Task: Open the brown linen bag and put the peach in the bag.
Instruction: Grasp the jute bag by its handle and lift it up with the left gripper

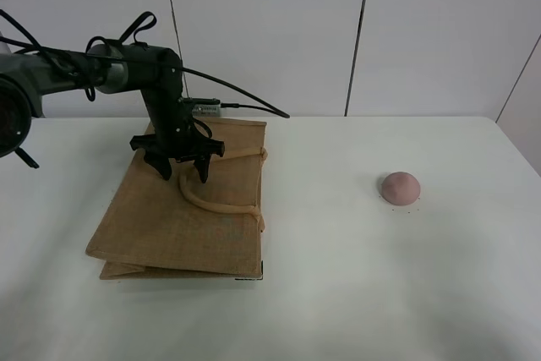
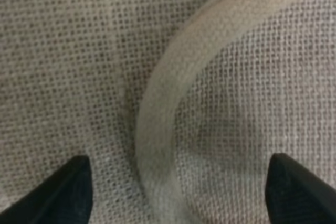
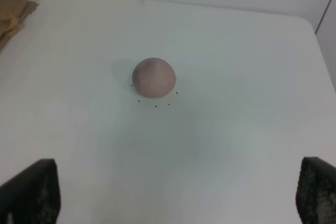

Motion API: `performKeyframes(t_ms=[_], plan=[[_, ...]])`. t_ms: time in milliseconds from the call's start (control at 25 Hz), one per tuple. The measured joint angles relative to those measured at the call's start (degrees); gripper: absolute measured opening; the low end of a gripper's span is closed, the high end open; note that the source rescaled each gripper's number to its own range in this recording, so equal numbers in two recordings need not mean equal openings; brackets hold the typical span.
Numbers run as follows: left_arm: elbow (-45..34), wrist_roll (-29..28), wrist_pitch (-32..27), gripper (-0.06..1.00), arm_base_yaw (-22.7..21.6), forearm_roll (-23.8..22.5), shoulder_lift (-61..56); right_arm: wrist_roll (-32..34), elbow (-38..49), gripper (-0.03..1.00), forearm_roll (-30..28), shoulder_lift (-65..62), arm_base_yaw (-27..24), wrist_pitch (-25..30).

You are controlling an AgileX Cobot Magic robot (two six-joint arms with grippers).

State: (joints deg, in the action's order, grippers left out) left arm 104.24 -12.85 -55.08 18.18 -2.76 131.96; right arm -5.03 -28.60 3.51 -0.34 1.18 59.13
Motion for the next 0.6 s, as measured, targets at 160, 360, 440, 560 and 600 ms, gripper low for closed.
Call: performKeyframes(t_ms=[160, 360, 440, 560, 600], plan=[[0.0, -0.07, 0.26, 1.0, 0.0, -0.4, 1.96, 0.0, 0.0, 1.0, 0.0, 0.0, 0.0, 0.0], [0.0, -0.13, 0.61, 0.91, 0.0, -0.46, 3.72, 0.0, 0.0, 1.0, 0.0, 0.0, 0.0, 0.0], [0.0, -0.2, 0.61, 0.73, 0.0, -0.4, 3.72, 0.0, 0.0, 1.0, 0.0, 0.0, 0.0, 0.0], [0.04, -0.25, 0.54, 0.29, 0.0, -0.39, 3.72, 0.0, 0.0, 1.0, 0.0, 0.0, 0.0, 0.0], [0.11, -0.25, 0.4, 0.14, 0.0, -0.3, 3.72, 0.0, 0.0, 1.0, 0.0, 0.0, 0.0, 0.0]])
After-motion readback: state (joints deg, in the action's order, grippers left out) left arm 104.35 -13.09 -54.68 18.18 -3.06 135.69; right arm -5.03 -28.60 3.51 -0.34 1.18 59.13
